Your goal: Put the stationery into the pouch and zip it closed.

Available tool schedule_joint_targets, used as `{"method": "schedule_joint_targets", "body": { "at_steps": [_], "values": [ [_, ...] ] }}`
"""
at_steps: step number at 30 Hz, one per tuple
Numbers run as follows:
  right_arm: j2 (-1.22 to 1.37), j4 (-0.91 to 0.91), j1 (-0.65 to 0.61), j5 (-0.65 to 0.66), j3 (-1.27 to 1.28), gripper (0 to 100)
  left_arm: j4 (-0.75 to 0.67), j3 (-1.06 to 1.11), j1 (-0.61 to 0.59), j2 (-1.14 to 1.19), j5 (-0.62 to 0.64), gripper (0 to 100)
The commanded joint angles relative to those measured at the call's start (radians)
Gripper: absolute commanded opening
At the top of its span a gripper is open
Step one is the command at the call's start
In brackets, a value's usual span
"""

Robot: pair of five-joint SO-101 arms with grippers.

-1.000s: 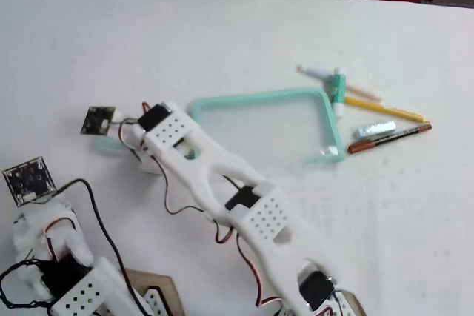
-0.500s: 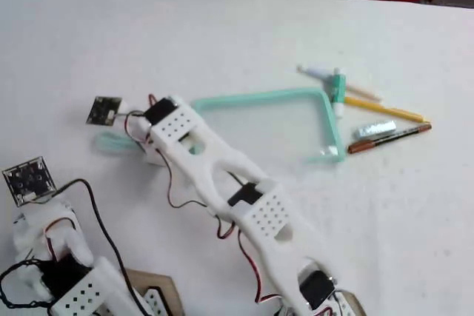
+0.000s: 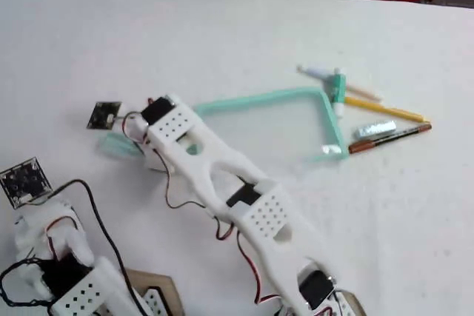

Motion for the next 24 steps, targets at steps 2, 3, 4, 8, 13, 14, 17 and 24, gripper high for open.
{"method": "schedule_joint_targets", "body": {
  "at_steps": [2, 3, 4, 8, 13, 14, 17, 24],
  "values": [
    [-0.183, 0.087, -0.004, -0.086, -0.097, 1.9, 0.005, -0.083, 0.047, -0.01, 0.279, 3],
    [-0.219, 0.105, 0.004, -0.095, -0.12, 1.9, 0.04, -0.103, 0.048, -0.01, 0.281, 3],
    [-0.259, 0.128, 0.01, -0.095, -0.146, 1.9, 0.077, -0.124, 0.056, -0.01, 0.281, 3],
    [-0.407, 0.226, 0.016, -0.094, -0.279, 1.9, 0.285, -0.221, 0.139, -0.01, 0.273, 3],
    [-0.556, 0.263, 0.015, -0.1, -0.358, 1.9, 0.348, -0.252, 0.142, -0.01, 0.025, 15],
    [-0.584, 0.263, 0.016, -0.098, -0.359, 1.9, 0.354, -0.252, 0.143, -0.01, 0.0, 18],
    [-0.657, 0.259, 0.016, -0.094, -0.362, 1.9, 0.304, -0.255, 0.147, -0.01, -0.026, 25],
    [-0.791, 0.156, 0.053, -0.101, -0.362, 1.9, 0.17, -0.304, 0.257, -0.01, 0.163, 28]
  ]
}}
